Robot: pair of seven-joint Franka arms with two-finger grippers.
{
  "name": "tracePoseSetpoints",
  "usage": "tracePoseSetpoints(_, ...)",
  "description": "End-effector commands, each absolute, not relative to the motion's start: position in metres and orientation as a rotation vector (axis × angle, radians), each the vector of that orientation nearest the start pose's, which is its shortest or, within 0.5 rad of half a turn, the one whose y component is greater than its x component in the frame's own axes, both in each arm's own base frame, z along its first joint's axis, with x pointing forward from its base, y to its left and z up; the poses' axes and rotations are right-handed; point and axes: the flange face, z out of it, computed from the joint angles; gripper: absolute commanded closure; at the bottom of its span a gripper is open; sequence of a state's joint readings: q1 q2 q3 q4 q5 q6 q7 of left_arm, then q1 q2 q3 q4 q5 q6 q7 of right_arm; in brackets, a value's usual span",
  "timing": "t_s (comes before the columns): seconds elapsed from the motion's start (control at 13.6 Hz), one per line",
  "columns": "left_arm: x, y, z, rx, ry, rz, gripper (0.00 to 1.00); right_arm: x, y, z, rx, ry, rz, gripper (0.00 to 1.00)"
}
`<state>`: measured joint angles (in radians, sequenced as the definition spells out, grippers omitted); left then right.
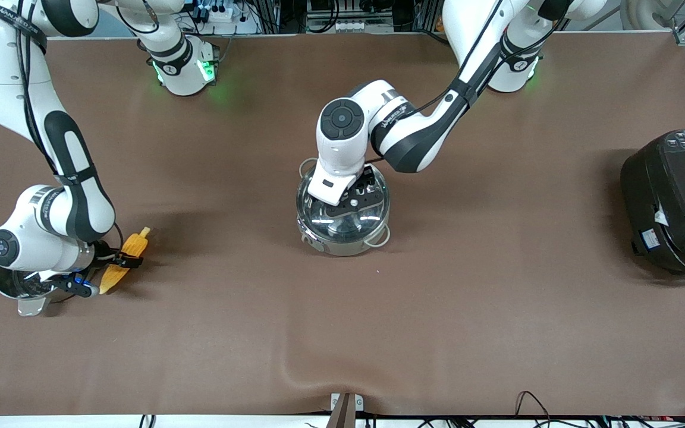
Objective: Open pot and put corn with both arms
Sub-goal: 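Grasp the lid knob with the left gripper while the right gripper grasps the corn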
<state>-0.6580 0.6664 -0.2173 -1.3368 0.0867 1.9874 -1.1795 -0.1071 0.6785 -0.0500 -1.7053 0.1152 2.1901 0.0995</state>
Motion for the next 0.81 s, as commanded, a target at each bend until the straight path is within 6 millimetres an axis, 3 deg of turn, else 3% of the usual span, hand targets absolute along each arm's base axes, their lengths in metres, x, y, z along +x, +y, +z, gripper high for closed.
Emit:
tracePoseSetpoints(0.0,0.493,-0.539,0.343,-3.099,-0.524,0.042,0.18,0.646,-0.104,0.178,-3.025,0.451,0.279,1.0)
tracePoseSetpoints(0.29,0.489,-0.541,0.34,-3.087,-0.56,0.047,0.29,0.646,-0.101,0.181,-3.032,0.374,0.274,1.0)
tracePoseSetpoints(0.44,0.486,-0.544,0.34,-3.086,-0.563,0.047,0.35,0.649,-0.097,0.197,-3.039,0.275,0.256,1.0)
tracePoseSetpoints(0.59,0.485,-0.544,0.341,-3.088,-0.561,0.045,0.55,0.652,-0.098,0.22,-3.046,0.126,0.227,1.0)
tracePoseSetpoints(0.74,0.483,-0.546,0.342,-3.089,-0.555,0.042,0.94,0.656,-0.098,0.245,-3.059,-0.006,0.174,1.0)
